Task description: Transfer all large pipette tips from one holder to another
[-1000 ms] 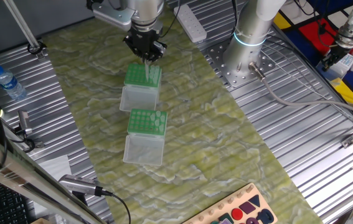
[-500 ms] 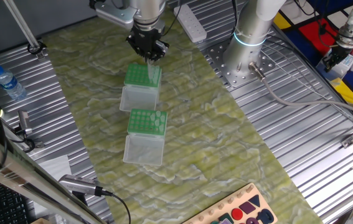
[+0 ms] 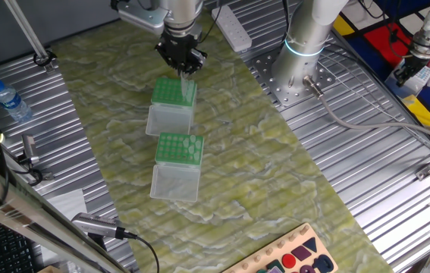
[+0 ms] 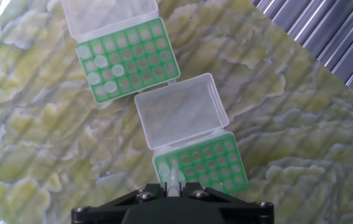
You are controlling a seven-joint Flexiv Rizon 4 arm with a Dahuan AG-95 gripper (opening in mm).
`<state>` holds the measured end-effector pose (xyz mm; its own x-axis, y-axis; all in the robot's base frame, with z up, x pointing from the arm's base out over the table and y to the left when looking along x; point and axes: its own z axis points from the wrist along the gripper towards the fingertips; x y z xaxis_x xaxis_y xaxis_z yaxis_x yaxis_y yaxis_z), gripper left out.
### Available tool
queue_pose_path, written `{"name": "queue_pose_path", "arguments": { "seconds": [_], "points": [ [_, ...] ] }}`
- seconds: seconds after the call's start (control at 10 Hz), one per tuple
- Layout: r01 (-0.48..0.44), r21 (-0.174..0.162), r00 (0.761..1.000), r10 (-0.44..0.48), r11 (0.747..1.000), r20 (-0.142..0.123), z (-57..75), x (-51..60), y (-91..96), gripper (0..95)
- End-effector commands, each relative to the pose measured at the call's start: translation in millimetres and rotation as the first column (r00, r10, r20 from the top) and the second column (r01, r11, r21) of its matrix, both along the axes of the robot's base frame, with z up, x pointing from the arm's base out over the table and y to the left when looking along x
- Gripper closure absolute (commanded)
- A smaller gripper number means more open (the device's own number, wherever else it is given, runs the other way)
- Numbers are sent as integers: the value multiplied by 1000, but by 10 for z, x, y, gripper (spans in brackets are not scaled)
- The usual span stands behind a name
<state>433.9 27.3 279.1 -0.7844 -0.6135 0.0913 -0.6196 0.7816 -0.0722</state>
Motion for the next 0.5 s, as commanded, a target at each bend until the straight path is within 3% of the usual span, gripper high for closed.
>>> {"name": "queue_pose_path", "arguments": {
  "seconds": [0.1,0.5],
  "points": [
    [2,0,1000,-2,1000,4,-22,10,4,950],
    [-7,2,1000,7,1000,16,-84,29,-14,950]
  ]
}}
